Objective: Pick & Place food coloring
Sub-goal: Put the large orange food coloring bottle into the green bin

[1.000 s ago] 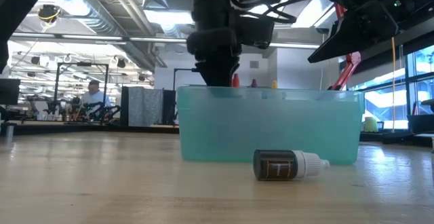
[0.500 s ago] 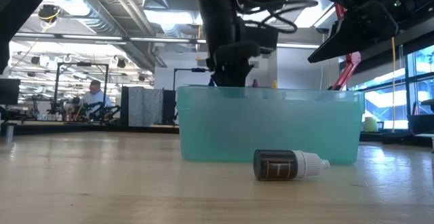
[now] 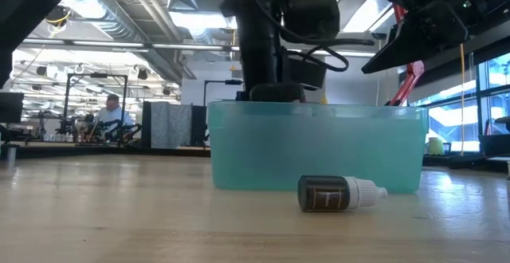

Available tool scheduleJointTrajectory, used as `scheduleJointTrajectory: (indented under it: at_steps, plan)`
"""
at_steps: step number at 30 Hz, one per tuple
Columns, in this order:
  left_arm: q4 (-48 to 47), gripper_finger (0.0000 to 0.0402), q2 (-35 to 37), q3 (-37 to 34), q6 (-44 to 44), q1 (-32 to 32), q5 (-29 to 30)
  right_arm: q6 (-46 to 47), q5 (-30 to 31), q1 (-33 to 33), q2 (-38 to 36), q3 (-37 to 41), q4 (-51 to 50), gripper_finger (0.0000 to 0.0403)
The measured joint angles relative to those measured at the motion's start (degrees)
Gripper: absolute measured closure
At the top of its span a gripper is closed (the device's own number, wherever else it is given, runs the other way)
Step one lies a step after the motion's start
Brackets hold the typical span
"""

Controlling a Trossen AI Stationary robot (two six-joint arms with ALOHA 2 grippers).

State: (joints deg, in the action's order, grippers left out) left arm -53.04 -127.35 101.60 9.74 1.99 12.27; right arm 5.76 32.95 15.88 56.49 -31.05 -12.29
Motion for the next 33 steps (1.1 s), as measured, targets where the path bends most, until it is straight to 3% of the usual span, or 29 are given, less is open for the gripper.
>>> scheduleJointTrajectory:
  at_steps: [6,14,24,33]
  plan:
    - [-3.61,0.0249,1.66,0.0,1.23,0.13,-4.54,-0.04,0.0,-0.01,0.0,0.0,-0.03,0.0238]
    - [-2.41,0.0252,1.93,0.0,1.47,1.01,-5.13,-0.08,0.02,-0.02,0.0,0.0,-0.01,0.0238]
    - [-5.03,0.0253,3.79,0.34,1.05,0.39,-2.76,-0.07,0.02,0.0,0.0,0.01,-0.01,0.0238]
    - [-11.05,0.0249,3.87,7.12,-0.92,0.01,-0.21,-0.05,0.02,0.0,0.02,0.02,-0.03,0.0238]
